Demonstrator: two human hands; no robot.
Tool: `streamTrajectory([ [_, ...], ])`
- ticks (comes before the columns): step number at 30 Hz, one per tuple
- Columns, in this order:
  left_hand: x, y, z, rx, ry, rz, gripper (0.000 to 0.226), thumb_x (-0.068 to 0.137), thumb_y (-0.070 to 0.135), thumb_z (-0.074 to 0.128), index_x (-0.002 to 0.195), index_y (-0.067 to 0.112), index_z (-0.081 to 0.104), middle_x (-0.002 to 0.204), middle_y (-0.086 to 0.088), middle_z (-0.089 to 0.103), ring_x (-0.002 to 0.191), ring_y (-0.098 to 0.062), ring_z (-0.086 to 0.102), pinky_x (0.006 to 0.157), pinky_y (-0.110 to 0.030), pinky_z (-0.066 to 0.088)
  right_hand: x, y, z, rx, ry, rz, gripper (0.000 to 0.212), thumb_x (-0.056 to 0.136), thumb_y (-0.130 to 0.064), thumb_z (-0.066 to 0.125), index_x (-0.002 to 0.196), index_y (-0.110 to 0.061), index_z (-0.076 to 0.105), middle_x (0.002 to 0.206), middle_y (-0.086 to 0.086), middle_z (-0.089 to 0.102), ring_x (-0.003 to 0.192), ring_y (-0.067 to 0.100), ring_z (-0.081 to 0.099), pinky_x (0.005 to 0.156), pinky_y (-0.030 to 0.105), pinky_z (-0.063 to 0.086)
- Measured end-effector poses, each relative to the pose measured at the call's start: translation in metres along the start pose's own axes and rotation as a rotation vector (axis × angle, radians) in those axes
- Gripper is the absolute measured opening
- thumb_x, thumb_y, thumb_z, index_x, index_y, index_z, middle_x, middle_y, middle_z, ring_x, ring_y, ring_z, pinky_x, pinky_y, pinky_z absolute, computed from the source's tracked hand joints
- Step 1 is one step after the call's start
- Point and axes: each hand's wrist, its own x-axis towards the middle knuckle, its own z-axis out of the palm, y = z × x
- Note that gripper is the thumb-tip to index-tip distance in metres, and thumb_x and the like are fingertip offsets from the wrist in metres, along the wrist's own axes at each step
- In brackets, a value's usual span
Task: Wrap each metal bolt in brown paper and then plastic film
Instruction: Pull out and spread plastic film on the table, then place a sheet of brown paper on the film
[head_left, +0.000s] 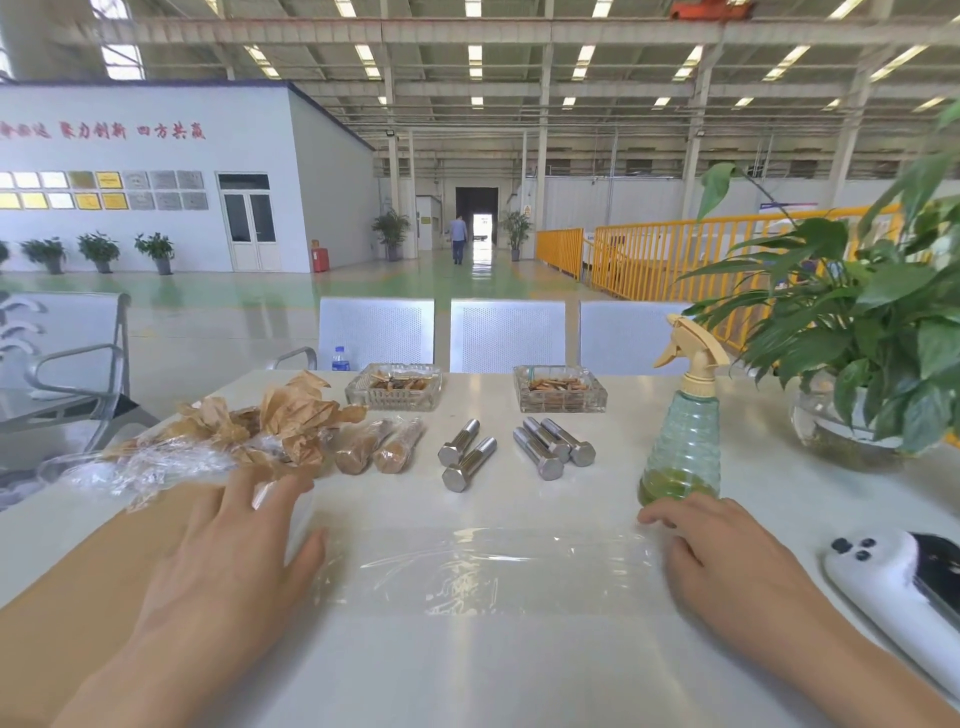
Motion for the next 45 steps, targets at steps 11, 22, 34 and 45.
streamTrajectory([
  [11,0.025,-0.059,0.000,-0.061,0.293,-0.087,0.035,0.094,0.048,0.029,0.119,0.040,0.053,0.120,0.006,0.059,0.099,-0.033,0.061,0.076,-0.048,0.054,-0.021,-0.021,-0.009,0.217,0.114,-0.013,0.028,0.093,-0.020,0.055,0.097,-0.047,0.061,0.102,-0.029,0.058,0.098,0.002,0.053,0.085,0.033,0.047],
  [22,0.050,-0.164,0.086,-0.042,0.007,-0.287,0.029,0.073,0.095,0.030,0.094,0.079,0.043,0.112,0.014,0.066,0.100,-0.022,0.066,0.077,-0.039,0.052,-0.032,-0.025,-0.006,0.194,0.104,0.037,0.029,0.090,-0.017,0.057,0.092,-0.046,0.062,0.096,-0.028,0.062,0.094,0.003,0.057,0.081,0.034,0.050],
  [34,0.041,-0.102,0.016,-0.171,0.127,-0.165,0.018,0.078,0.058,0.054,0.094,0.057,0.061,0.094,0.010,0.072,0.087,-0.031,0.067,0.070,-0.042,0.056,-0.033,-0.028,-0.006,0.211,0.106,0.067,0.029,0.091,-0.015,0.059,0.086,-0.043,0.064,0.092,-0.025,0.064,0.090,0.006,0.058,0.079,0.036,0.050],
  [45,0.062,0.088,-0.039,-0.469,-0.013,0.779,0.017,0.098,0.026,0.067,0.111,0.025,0.077,0.116,0.012,0.071,0.111,-0.010,0.062,0.100,-0.021,0.042,-0.033,-0.020,-0.007,0.382,0.158,0.060,0.034,0.088,-0.007,0.064,0.087,-0.042,0.067,0.084,-0.016,0.071,0.081,0.003,0.057,0.069,0.014,0.043],
])
